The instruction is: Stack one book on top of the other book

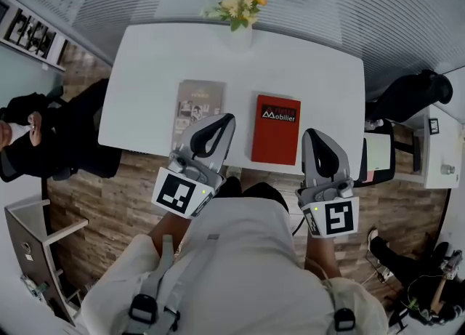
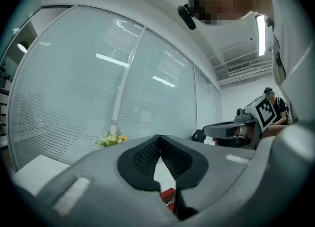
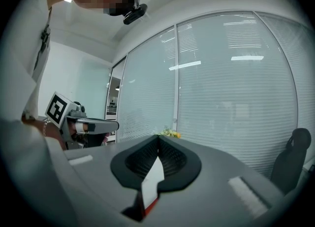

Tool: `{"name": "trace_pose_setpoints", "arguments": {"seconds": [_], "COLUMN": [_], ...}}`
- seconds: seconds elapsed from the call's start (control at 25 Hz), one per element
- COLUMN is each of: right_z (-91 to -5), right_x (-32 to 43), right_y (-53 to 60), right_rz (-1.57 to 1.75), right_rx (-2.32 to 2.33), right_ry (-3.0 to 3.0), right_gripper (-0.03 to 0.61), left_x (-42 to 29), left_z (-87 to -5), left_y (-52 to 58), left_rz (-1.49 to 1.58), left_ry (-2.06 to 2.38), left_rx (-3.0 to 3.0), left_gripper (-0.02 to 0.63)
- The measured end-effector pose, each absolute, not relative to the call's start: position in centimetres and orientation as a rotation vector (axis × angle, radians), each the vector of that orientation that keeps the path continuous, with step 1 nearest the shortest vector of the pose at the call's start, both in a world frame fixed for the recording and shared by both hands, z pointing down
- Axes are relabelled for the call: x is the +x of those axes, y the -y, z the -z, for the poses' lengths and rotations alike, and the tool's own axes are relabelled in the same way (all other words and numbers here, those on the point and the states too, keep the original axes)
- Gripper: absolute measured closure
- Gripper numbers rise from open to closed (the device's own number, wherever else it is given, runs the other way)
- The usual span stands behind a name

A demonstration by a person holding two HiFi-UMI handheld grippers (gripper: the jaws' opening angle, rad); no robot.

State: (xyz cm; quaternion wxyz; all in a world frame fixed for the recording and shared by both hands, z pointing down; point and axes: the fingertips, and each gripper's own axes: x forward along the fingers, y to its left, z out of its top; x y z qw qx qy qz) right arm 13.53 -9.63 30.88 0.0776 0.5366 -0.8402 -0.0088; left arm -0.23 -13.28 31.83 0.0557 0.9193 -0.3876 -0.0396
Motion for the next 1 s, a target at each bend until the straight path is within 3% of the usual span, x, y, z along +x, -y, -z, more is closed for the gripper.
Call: {"name": "trace_pose_setpoints", "arguments": {"seconds": [1.0], "right_z": [-31.0], "right_x": [20.5], "right_y": [12.5], "right_rz": [0.037], "right_rx": [1.544], "right_ry": [2.538], "right_gripper": [0.572], "left_x": [6.9], "left_z": [-31.8], "left_y": [16.1], "left_rz": [0.086], "left_ry": [1.184], "left_rx": [2.766], "left_gripper": [0.612]}}
